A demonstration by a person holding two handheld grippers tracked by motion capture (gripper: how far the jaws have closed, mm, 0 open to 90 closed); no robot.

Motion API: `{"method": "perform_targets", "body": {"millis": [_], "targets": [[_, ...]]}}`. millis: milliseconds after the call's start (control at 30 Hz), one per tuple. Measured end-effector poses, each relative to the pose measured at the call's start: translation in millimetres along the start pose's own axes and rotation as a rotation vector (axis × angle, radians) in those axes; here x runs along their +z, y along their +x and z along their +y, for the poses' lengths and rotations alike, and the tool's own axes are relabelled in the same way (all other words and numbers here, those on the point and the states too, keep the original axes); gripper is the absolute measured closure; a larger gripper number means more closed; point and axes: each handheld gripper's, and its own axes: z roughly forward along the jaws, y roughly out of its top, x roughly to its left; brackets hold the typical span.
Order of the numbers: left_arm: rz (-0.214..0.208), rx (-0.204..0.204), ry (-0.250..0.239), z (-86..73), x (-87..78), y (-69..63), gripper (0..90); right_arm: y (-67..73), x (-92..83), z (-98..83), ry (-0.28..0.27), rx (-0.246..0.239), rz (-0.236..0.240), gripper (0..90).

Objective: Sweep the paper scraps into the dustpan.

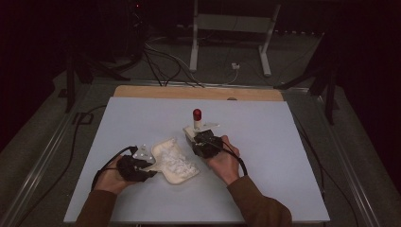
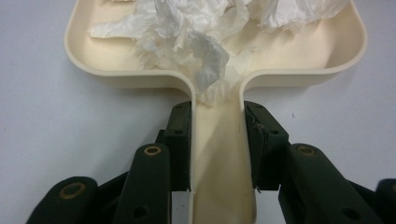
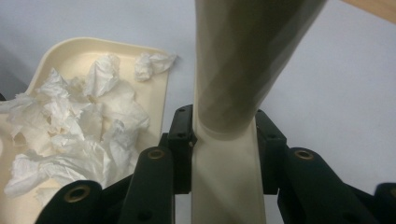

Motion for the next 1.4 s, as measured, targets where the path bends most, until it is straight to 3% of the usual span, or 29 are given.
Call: {"method": "perform_targets", "body": {"millis": [367,1400], "targets": [[0.000,-0.004,-0.005,2.0,2.5,-0.3,66.6,20.9,9.0,5.3,-0.010,0.021,0.019,66.5],[0.002,-0.016,-0.019,4.3,6.6,-1.1,66.6,66.1,8.4,18.7,-0.013,-0.067,0.098,66.6]]}}
